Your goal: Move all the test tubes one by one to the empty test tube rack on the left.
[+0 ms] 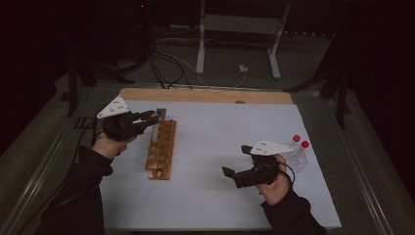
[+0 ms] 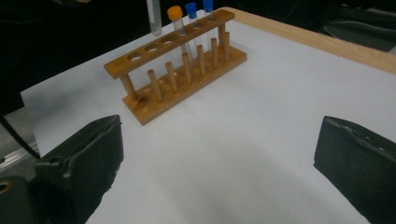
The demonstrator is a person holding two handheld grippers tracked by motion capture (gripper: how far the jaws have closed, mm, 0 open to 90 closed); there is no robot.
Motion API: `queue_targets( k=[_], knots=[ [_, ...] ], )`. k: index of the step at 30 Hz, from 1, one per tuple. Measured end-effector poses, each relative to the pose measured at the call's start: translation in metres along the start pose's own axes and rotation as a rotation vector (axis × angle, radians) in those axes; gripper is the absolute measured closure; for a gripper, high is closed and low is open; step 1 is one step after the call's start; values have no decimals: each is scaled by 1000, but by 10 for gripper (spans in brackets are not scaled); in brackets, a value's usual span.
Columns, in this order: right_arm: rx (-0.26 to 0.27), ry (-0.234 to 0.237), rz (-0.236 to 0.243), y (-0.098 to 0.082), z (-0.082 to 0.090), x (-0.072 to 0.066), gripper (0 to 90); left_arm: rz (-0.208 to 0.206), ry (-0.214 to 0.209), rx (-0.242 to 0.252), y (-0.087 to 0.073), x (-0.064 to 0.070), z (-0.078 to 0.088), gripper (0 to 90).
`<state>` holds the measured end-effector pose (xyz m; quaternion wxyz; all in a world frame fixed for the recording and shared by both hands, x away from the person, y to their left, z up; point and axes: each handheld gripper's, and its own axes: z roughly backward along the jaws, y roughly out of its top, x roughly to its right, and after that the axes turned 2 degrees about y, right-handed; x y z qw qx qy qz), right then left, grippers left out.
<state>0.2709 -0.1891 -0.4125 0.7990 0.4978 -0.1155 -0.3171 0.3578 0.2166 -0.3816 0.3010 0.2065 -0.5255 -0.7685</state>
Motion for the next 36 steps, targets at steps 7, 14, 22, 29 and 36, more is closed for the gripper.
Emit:
queue_targets(
  k=[7,14,22,29,36],
  knots=[
    [1,-8,0,-1,1,1,12,33,21,25,-12,-5,-3,716],
    [0,-6,-3,-1,0,1,12,40,38,48,-15,-6,-3,717],
    [-4,-4,-9,-2,1,2,12,32,36,20,-22,-4,-8,717],
    [-5,0,-10,-1,1,3,12,24,38,-51,-40,-1,-16,716],
    [-7,2,-12,-1,1,3,12,41,39,-83,-56,-2,-22,716]
  ],
)
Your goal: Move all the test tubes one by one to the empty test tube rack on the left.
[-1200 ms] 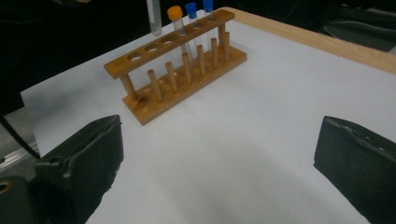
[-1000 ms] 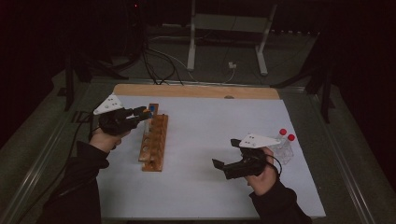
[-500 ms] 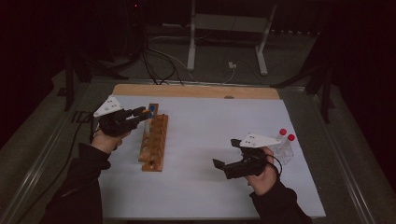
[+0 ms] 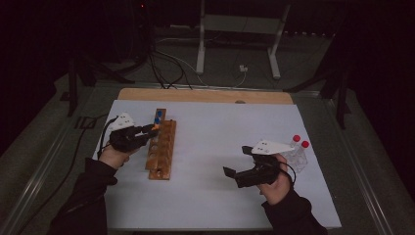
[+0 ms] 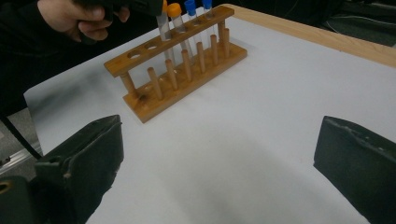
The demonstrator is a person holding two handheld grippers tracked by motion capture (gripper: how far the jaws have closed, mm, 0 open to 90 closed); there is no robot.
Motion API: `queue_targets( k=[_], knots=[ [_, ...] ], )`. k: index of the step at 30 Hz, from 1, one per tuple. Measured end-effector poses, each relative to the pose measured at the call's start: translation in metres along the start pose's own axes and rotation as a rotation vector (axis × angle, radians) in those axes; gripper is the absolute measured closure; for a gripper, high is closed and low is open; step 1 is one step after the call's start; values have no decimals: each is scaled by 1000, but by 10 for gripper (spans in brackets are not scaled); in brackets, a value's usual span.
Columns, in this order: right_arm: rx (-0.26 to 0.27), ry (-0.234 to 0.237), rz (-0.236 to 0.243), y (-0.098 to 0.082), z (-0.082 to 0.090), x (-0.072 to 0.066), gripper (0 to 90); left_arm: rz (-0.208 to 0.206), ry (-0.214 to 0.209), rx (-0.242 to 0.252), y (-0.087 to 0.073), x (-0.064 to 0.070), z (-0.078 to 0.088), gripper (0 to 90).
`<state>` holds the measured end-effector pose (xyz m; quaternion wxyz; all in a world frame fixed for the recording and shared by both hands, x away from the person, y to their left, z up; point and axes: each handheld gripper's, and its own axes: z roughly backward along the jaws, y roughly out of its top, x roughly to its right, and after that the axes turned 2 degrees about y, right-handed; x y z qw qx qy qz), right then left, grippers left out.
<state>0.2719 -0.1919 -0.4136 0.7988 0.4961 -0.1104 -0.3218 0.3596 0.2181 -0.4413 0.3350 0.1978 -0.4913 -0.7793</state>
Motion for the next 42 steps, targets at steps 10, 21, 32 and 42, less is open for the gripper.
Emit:
queue_targets(
  k=[10,21,32,42],
  knots=[
    [-3,3,2,0,0,0,12,-3,3,-21,-7,0,-2,714],
    [9,1,4,2,4,0,12,2,-19,-41,-5,2,1,619],
    [43,-26,1,7,19,8,12,-10,-89,-37,0,27,20,214],
    [76,-75,-9,5,47,29,12,-17,-212,-47,1,53,25,20]
  ],
)
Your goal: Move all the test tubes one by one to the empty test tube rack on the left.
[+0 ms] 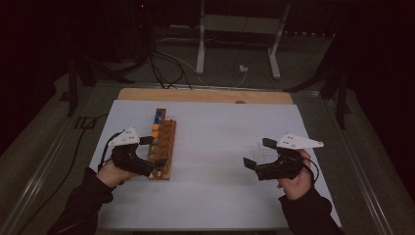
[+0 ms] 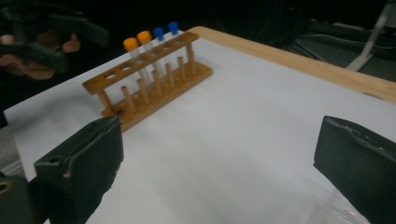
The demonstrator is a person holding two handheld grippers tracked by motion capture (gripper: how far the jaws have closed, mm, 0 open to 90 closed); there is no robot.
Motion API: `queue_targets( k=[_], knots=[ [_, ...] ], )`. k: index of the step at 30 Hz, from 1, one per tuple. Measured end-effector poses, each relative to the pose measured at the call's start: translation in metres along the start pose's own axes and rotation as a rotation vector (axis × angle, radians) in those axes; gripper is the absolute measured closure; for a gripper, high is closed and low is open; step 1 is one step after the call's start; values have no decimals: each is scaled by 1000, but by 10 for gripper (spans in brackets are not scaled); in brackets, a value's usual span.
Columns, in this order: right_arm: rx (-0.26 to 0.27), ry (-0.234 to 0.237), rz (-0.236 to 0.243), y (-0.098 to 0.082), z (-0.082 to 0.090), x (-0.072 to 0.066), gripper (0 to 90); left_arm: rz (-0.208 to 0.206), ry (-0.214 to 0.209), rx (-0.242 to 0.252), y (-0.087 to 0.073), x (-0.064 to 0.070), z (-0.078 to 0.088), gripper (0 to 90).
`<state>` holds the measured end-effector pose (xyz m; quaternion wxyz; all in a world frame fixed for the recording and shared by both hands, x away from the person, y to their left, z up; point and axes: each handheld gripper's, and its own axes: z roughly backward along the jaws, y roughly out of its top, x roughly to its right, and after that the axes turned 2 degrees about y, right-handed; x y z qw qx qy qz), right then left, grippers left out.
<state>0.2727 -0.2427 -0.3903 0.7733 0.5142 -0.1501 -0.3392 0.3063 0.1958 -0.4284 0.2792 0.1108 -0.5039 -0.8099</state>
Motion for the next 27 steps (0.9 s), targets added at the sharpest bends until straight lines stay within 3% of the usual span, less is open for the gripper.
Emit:
queue_targets(
  k=[6,13,16,19,27],
  knots=[
    [33,-68,2,-4,16,17,12,2,-30,4,-3,6,-2,14],
    [57,-181,-64,-15,36,40,12,0,-52,7,-4,8,-2,14],
    [81,-254,-96,-20,45,49,11,1,-53,11,-4,9,-2,14],
    [72,-330,-129,-26,53,57,12,-1,-53,9,-4,9,-2,14],
    [43,-451,-179,-51,71,73,89,-4,-55,3,-5,10,-3,14]
  ],
)
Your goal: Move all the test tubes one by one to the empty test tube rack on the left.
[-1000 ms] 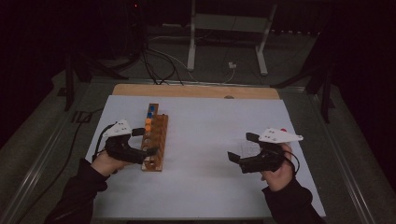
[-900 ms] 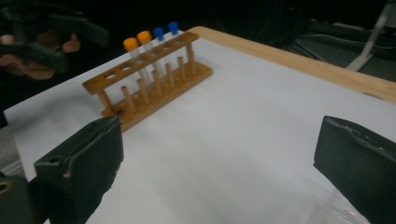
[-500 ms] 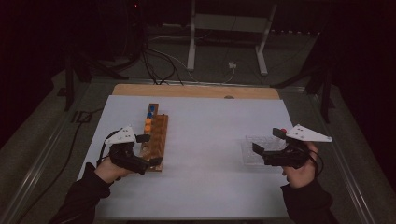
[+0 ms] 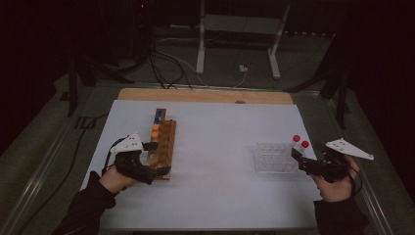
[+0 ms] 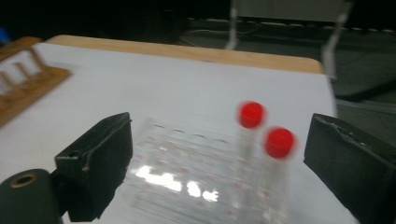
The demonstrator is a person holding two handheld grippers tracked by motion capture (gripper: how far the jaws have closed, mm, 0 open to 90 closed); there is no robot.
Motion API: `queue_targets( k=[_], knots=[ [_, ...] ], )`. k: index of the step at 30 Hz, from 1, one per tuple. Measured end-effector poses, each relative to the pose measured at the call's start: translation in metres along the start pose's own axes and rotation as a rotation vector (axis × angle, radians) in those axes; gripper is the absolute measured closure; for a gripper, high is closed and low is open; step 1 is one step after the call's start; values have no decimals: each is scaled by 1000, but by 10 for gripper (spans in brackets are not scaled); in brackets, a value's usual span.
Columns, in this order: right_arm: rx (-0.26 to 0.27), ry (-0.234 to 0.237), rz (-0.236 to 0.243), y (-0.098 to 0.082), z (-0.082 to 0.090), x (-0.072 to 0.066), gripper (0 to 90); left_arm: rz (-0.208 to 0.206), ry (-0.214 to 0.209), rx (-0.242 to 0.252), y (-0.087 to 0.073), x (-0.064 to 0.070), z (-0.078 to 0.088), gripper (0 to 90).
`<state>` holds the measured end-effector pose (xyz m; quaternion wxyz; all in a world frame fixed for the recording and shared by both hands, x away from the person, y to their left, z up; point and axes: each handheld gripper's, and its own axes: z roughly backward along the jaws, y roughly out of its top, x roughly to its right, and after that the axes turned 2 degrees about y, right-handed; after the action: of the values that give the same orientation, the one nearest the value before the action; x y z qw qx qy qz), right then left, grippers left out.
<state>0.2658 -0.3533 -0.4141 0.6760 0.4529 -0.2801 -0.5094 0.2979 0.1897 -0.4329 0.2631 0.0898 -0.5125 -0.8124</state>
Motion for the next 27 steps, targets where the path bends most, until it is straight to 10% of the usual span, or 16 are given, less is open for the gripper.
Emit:
queue_targets(
  k=[11,27],
  knots=[
    [-97,-76,-74,-22,-12,26,385,1,-5,-15,-3,-1,-4,15],
    [-170,-90,-53,-30,-45,30,696,-10,6,-7,-1,0,-2,15]
  ],
)
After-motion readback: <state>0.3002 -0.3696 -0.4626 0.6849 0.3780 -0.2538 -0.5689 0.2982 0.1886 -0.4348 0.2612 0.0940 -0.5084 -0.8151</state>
